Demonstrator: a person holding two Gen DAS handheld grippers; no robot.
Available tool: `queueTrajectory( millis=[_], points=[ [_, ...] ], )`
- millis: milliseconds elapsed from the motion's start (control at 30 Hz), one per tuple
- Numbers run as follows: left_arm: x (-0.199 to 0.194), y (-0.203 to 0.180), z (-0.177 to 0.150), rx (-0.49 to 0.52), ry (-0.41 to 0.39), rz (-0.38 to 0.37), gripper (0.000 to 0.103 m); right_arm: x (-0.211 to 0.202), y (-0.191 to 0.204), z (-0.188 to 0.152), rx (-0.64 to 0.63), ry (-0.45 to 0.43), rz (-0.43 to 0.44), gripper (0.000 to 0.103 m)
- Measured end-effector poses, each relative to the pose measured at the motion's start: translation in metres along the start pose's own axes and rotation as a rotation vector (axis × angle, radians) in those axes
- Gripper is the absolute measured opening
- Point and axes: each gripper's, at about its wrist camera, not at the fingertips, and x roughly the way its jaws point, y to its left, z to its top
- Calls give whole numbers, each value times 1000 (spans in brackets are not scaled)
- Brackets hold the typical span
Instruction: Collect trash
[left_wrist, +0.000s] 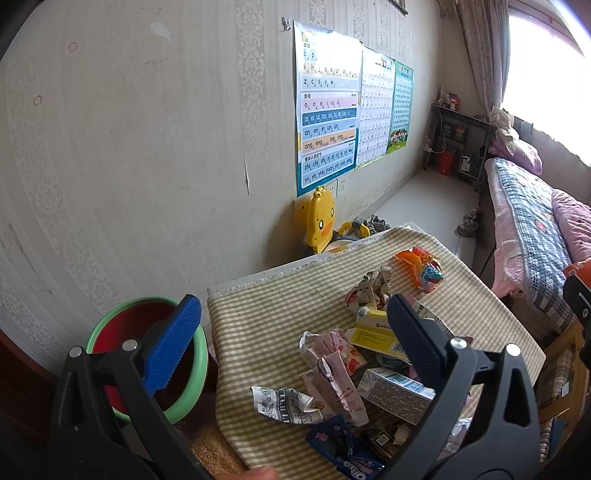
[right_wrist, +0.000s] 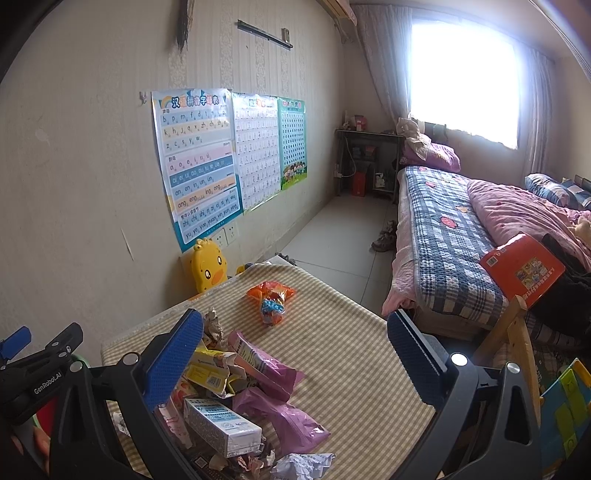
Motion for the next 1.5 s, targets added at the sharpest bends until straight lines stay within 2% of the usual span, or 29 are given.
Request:
queueTrajectory(
  millis=[633, 900, 1000, 1100, 1167, 1333, 1433, 1500],
  points=[
    [3, -4, 0, 2, 16, 12, 99, 6, -2, -4, 0, 16, 2, 96],
    [15, 10, -7, 26, 48, -5, 99, 21, -10, -7, -18, 65, -4, 96],
    [33, 15, -25, 71, 108, 8, 99, 33, -17, -16, -19, 113, -12, 96],
    [60, 18, -50, 78, 212, -42, 98, 44, -20, -25, -14, 157, -14, 96],
    [82, 15, -67, 71, 304, -77, 92, 49, -18, -28, -16, 179, -10, 96],
    [116, 18, -97, 22, 453, -98, 77, 58, -14, -38, -38, 219, 17, 96],
    [134, 22, -109, -3, 521, -88, 78, 67, -10, -43, -33, 251, 50, 96],
    [145, 20, -116, -7, 559, -87, 83, 73, -7, -47, -36, 277, 83, 95]
  ],
)
